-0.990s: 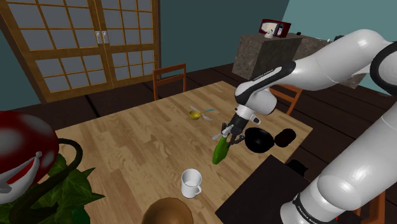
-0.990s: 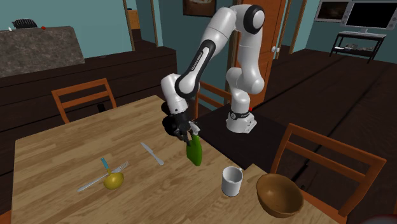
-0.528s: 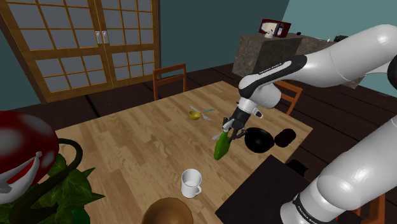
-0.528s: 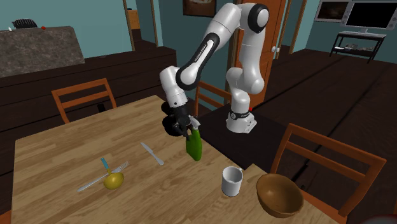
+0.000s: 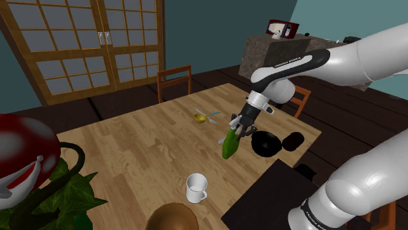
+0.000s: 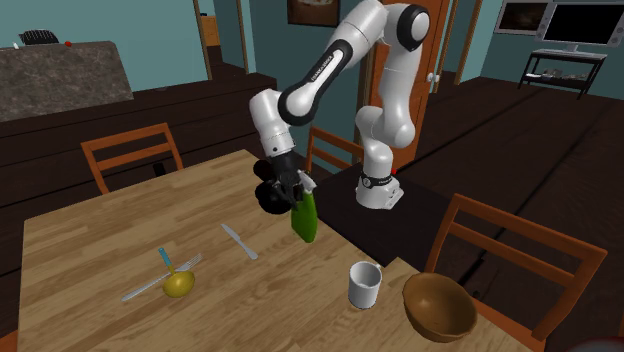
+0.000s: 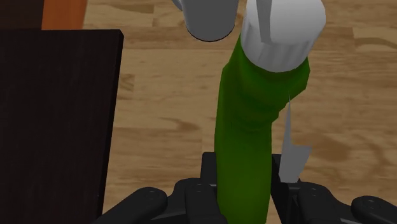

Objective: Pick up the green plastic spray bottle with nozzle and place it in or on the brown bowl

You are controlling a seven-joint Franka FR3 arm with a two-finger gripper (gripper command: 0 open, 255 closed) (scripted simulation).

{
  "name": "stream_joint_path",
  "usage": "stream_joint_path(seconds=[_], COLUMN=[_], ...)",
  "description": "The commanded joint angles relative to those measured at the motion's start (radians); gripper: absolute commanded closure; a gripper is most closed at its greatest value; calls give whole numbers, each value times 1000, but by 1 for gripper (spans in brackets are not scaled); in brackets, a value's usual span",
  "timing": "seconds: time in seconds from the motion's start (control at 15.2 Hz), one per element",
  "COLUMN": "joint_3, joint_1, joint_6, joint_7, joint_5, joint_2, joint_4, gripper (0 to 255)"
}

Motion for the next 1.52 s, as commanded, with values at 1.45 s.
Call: stream_joint_path(seconds=[1.45], joint_3=[135], joint_1=[88], joint_6=[-105], joint_7=[272], joint_5=[44], joint_2=[-251], joint_4=[-28], gripper=[255])
